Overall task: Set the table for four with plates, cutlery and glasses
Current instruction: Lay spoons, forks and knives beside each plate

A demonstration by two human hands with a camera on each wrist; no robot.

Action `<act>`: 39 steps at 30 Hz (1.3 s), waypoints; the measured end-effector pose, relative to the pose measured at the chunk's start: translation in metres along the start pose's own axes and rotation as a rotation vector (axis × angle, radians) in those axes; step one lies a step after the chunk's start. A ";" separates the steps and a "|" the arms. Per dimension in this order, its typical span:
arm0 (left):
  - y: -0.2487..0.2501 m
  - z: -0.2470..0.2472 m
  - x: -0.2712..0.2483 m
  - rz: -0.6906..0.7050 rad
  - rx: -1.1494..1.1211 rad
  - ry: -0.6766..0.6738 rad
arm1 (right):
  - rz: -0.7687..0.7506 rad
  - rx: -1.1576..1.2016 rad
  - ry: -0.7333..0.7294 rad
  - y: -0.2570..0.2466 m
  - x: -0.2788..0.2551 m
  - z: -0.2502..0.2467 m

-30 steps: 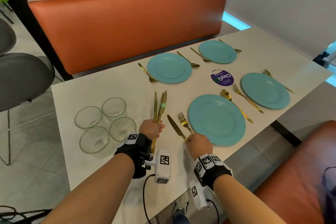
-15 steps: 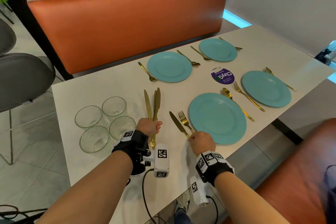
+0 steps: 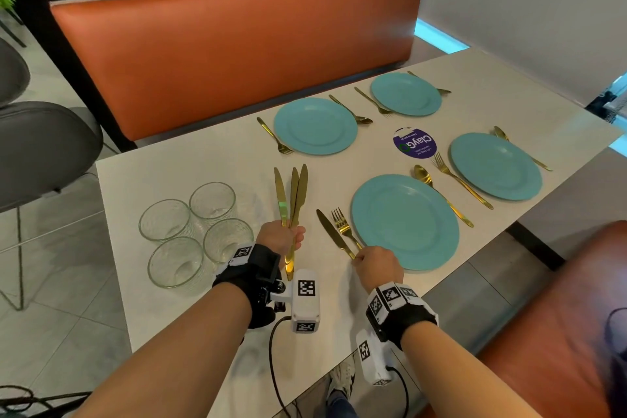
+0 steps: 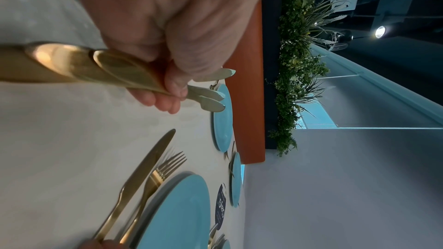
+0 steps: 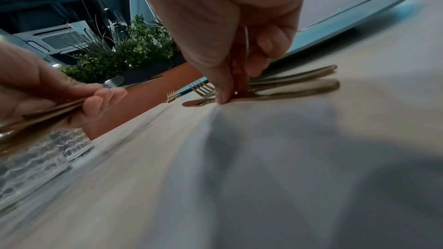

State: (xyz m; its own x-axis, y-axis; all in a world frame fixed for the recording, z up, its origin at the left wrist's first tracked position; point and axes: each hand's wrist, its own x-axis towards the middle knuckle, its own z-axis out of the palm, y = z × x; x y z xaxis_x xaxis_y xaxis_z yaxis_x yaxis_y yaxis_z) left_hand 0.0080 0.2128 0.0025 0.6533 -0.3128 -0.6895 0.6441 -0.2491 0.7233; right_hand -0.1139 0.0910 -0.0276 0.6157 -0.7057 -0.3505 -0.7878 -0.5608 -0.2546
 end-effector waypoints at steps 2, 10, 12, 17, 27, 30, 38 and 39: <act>-0.002 0.000 0.003 0.005 -0.018 -0.003 | 0.002 0.026 0.011 0.000 0.000 -0.002; 0.001 0.007 -0.003 0.018 -0.053 -0.039 | -0.109 0.278 0.048 -0.031 -0.001 -0.029; 0.004 0.011 -0.006 0.046 -0.039 -0.078 | -0.191 0.351 0.038 -0.044 0.000 -0.038; 0.012 0.023 -0.010 0.109 0.029 -0.180 | -0.208 0.522 -0.001 -0.059 0.003 -0.060; 0.024 0.053 -0.013 0.088 0.047 -0.302 | 0.024 0.841 -0.058 -0.036 0.022 -0.073; 0.031 0.070 -0.012 0.071 0.035 -0.308 | 0.084 0.904 -0.055 -0.027 0.034 -0.079; 0.054 0.107 0.018 0.042 0.082 -0.192 | 0.180 0.989 0.058 0.020 0.088 -0.112; 0.059 0.111 0.022 0.039 0.073 -0.165 | 0.194 0.960 0.090 0.031 0.098 -0.118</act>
State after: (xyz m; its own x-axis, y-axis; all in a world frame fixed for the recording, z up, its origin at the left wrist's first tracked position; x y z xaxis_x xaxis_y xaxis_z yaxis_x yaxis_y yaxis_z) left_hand 0.0160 0.0892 0.0345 0.5990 -0.4685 -0.6494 0.5850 -0.2978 0.7544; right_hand -0.0760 -0.0461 0.0366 0.4420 -0.8011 -0.4035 -0.5294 0.1302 -0.8383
